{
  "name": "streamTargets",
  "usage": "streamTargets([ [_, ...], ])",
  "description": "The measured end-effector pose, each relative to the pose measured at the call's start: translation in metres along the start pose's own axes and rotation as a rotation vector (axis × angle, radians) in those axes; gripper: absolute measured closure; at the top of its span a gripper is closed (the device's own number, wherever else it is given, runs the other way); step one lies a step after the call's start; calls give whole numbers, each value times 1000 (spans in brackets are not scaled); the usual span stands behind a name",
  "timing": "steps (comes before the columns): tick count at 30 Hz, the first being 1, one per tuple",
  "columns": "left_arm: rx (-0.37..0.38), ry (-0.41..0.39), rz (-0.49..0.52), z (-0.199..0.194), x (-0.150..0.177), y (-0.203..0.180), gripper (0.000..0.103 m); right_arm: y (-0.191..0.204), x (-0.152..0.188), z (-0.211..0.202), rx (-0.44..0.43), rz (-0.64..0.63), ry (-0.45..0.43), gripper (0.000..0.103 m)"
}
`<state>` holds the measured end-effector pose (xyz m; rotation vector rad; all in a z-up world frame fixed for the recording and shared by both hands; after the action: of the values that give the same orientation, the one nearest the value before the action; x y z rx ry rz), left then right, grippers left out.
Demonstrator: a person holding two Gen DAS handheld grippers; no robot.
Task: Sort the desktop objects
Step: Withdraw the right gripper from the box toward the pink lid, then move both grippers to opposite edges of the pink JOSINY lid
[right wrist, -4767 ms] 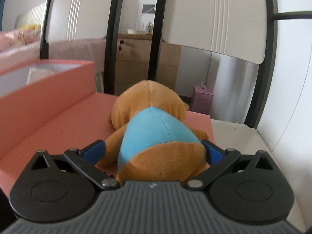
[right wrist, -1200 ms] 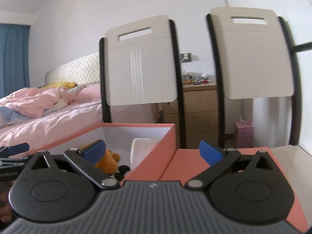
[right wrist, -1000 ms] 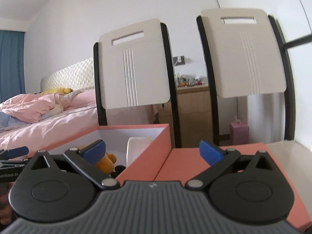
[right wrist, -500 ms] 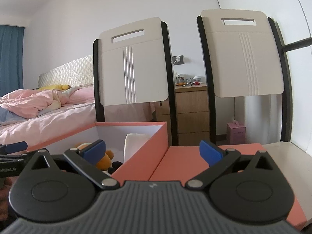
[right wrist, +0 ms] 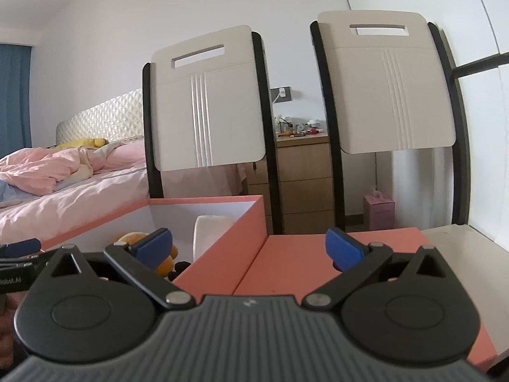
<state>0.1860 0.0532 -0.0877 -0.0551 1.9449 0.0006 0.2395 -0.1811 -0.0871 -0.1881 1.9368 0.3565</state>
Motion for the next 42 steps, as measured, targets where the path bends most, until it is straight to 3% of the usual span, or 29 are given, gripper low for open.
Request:
streamTargets([
  [8,45,-11,21,-12,4,-23,0,-21,1,-8,13,52,7,0],
  [21,164,26,149,-22,38,-91,0,-58,10,-35,34,96,19,0],
  [29,213,64,159,-14,51,-97,0,-76,20,-47,54,88,58,0],
  [36,220,76,157,-9,56,-98,0,-98,37,-58,73,57,114,0],
  [42,226,105,191,-3,66,-105,0,-131,53,-59,93,101,180,0],
])
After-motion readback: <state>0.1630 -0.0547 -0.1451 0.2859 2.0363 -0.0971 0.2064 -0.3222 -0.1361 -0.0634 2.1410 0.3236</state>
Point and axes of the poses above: each gripper's, at about its wrist camera, not at the fingertips, and z roughly the way its jaws point, y to its left, x to its underside, the point moved 9 cm from there along z, roughly the way its jaws point, and after that the axes turned 11 degrees about y, right-handed, at the moved point
